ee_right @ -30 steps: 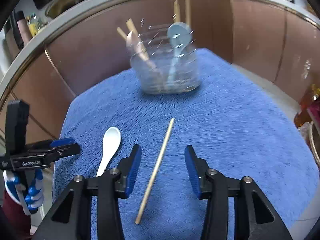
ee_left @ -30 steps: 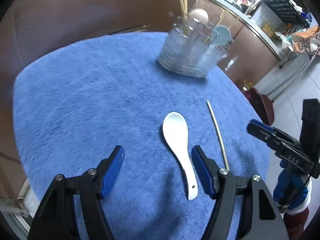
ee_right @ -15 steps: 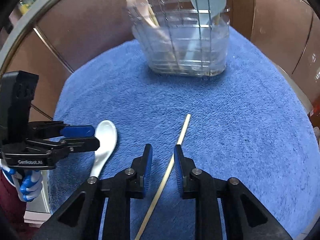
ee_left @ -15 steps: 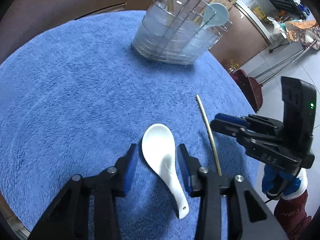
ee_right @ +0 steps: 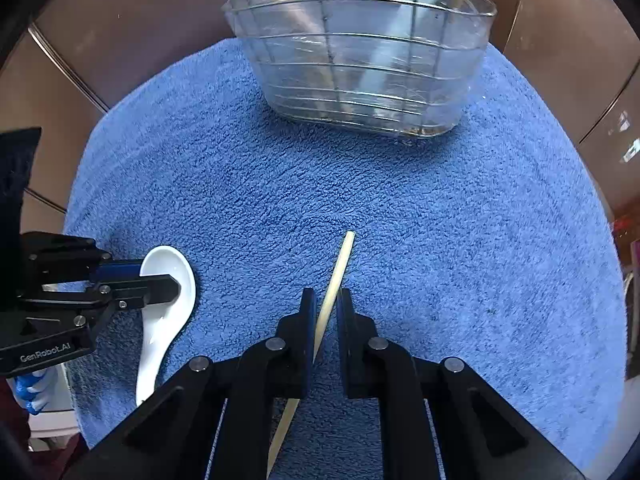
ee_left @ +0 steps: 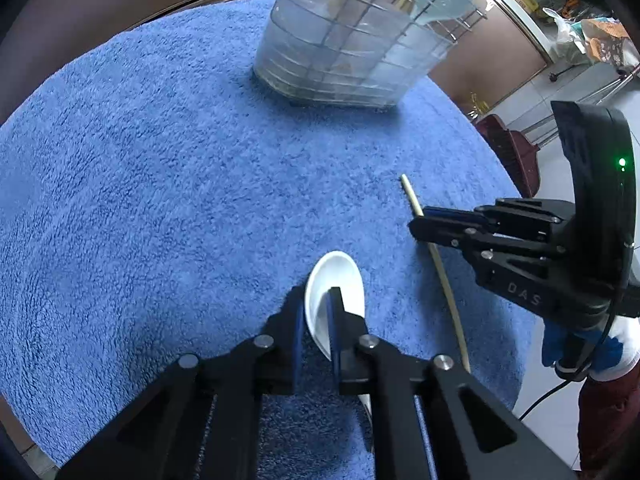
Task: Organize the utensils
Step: 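Close the right tool on the chopstick while the left tool grasps the white spoon, then lift the held chopstick and spoon and carry them over the holder, then lower the chopstick and spoon into the holder and open both tools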
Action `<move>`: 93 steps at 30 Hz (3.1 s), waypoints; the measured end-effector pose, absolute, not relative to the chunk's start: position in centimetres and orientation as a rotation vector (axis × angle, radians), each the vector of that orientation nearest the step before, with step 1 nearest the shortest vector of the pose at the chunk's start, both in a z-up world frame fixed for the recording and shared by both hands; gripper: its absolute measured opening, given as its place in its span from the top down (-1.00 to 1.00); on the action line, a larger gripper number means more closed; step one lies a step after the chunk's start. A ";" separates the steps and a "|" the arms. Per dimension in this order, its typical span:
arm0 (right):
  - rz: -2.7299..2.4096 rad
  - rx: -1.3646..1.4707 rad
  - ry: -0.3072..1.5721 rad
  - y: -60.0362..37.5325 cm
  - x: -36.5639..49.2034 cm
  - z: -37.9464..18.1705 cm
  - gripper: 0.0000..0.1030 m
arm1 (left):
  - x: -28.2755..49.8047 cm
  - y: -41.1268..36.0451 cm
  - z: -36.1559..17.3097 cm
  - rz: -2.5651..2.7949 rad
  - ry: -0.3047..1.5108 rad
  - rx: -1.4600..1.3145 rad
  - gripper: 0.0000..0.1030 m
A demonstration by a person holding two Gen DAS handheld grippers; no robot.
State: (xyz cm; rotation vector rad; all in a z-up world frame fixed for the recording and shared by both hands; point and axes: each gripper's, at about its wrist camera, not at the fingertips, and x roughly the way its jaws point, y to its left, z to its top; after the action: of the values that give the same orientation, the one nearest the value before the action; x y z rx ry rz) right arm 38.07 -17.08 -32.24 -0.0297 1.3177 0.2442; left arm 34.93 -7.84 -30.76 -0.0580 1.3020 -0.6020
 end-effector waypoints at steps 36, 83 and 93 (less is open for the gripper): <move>0.365 0.125 0.714 -19.8 19.8 -15.3 0.90 | 17.5 -2.9 -15.5 -0.422 0.825 -0.082 0.90; 0.211 0.174 0.139 -23.5 44.1 -13.6 0.90 | 41.2 -12.8 -11.4 -0.222 0.408 -0.067 0.90; 0.148 0.128 0.158 -23.8 42.6 -17.3 0.87 | 41.4 -14.4 -15.0 -0.219 0.368 -0.048 0.83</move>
State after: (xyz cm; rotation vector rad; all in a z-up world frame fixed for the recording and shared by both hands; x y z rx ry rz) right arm 42.63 -23.80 -17.29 0.1277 0.1577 0.1482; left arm 41.45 -14.36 -15.04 -0.0484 0.3681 -0.2186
